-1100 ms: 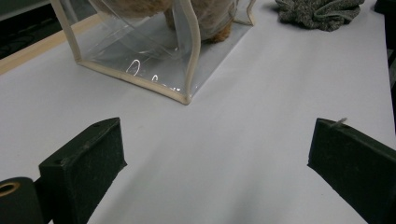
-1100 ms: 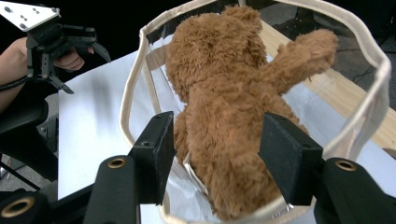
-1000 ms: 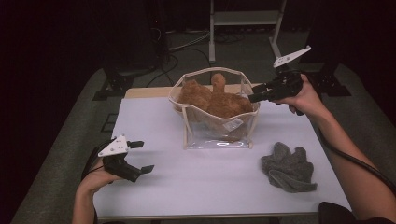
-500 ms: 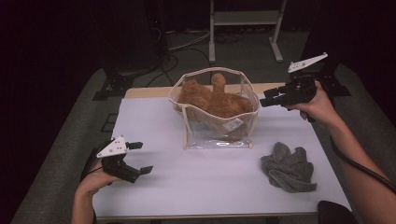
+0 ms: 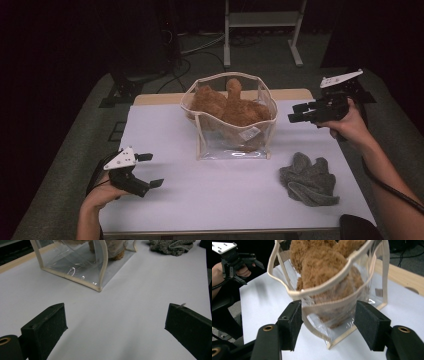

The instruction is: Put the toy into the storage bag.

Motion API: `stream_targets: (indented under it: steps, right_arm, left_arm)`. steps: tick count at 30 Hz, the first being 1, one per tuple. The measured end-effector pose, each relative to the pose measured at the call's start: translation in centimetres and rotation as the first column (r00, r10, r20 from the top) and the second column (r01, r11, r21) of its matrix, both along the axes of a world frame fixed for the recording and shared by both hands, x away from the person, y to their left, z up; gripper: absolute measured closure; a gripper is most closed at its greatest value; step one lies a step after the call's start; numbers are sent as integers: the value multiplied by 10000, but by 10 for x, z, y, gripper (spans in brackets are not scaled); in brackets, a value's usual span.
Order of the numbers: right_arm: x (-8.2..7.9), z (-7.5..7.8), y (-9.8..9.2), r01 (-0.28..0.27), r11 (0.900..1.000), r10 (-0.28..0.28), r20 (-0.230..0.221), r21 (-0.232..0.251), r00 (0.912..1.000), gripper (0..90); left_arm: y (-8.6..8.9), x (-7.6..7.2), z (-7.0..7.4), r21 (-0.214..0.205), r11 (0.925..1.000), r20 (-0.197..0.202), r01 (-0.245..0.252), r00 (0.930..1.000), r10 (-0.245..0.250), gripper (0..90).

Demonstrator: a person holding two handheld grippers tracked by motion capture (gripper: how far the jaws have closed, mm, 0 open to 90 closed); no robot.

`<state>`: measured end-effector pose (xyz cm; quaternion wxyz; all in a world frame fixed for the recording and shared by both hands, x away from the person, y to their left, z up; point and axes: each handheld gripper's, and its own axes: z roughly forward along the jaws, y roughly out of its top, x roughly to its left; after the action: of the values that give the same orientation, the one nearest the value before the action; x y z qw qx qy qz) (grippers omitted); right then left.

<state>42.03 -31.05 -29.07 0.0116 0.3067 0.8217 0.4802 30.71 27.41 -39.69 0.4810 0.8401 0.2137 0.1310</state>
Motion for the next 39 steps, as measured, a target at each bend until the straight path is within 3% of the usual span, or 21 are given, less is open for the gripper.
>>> stream_targets:
  steps: [22,39]
  right_arm:
    - [-22,-45,-32,607,9972,-578,-645,441,9962,364]
    - [-41,-82,-44,966,9936,-892,-1191,584,9889,358]
  left_arm:
    - [-3,0,-1,22,9999,-53,107,9999,-107,29]
    - [-5,0,-2,85,9998,-44,166,9999,-166,29]
